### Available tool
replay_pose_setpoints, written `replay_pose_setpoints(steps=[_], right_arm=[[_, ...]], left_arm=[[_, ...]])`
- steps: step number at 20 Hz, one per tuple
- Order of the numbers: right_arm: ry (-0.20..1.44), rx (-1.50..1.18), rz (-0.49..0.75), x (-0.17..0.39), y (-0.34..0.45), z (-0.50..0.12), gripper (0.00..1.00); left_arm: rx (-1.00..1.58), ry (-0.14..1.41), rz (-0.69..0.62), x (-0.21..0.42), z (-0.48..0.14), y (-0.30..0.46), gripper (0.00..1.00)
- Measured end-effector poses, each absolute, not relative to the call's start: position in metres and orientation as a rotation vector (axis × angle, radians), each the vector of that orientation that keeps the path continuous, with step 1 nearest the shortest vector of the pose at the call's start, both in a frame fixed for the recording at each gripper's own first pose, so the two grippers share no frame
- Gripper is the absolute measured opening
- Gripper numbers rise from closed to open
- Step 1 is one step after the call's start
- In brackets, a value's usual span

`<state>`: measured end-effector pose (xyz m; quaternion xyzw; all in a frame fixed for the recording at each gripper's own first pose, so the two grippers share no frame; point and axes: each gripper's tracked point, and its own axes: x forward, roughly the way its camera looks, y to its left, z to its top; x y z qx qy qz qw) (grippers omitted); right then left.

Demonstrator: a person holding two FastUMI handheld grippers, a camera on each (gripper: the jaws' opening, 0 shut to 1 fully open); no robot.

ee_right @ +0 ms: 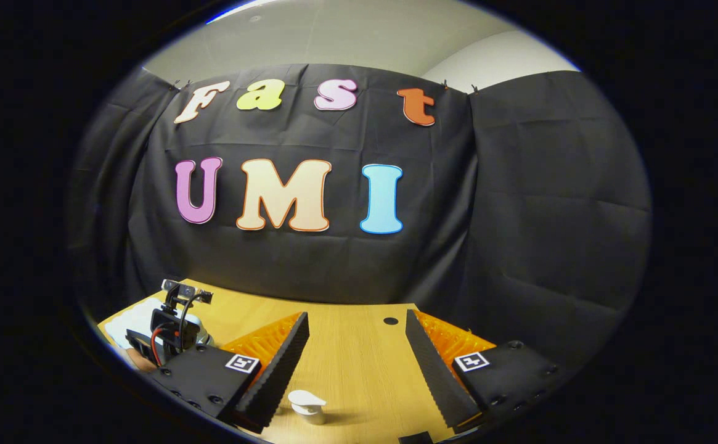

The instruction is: First open the suitcase, pack the skin care products into it, and then close the suitcase.

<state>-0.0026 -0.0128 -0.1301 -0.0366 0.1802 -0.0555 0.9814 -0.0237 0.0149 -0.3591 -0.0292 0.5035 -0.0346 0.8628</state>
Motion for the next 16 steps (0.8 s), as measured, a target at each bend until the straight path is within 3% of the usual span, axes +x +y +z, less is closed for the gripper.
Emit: replay_pose_setpoints(steps=[5, 16], right_arm=[[0.341, -0.075, -0.077, 0.0, 0.0, -0.129, 0.99], [0.318, -0.033, -0.009, 0.012, 0.028, -0.131, 0.99]], left_arm=[[-0.044, 1.041, -0.083, -0.021, -0.339, 0.017, 0.03], [-0.112, 0.919, -0.103, -0.005, -0.251, 0.042, 0.0]])
